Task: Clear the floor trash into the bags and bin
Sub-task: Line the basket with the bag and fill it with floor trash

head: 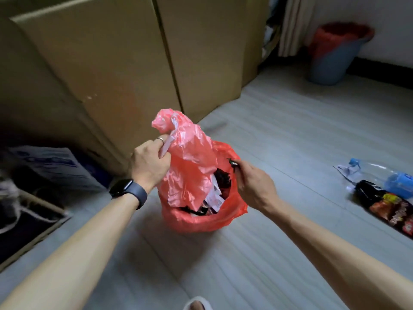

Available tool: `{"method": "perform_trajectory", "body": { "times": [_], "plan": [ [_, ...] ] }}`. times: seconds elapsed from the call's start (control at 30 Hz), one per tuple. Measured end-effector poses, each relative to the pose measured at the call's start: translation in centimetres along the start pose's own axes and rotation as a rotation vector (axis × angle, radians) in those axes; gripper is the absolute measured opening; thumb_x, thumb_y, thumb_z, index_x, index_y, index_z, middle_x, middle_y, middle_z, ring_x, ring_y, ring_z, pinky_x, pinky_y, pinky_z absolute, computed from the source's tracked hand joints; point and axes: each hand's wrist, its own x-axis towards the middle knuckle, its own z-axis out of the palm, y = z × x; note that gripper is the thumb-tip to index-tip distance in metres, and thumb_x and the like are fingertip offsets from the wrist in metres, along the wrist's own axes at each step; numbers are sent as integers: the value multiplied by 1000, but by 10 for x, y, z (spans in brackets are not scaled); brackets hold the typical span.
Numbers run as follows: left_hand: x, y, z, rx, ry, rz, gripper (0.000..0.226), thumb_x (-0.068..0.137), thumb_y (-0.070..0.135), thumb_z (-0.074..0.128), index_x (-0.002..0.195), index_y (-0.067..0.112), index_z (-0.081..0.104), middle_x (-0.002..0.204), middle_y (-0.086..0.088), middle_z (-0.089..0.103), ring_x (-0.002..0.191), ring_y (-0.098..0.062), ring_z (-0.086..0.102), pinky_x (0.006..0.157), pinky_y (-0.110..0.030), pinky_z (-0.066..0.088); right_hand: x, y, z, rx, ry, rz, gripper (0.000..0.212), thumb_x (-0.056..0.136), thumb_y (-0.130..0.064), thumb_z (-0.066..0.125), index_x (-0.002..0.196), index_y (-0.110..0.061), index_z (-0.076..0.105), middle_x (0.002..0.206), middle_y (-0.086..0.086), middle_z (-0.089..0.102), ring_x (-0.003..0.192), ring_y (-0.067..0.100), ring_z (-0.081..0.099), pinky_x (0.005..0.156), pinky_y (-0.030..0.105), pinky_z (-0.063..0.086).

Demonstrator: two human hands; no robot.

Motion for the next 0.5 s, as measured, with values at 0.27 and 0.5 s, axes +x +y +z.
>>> {"method": "perform_trajectory", "body": {
  "times": [0.27,0.5],
  "plan": [
    [-18,-12,45,111,-283,84,36,90,22,50,121,35,63,92,-11,63,90,-39,62,71,-41,49,23,-16,24,-167,-151,56,21,95,-46,45,100,-25,47,82,9,68,75,38,62,53,35,40],
    [-28,-14,78,189,-628,74,31,92,18,46,113,32,64,96,-3,49,95,-34,60,71,-36,42,40,-9,28,-204,-122,130,21,93,-39,47,104,-27,59,92,7,70,83,36,63,58,34,39]
  ]
}}
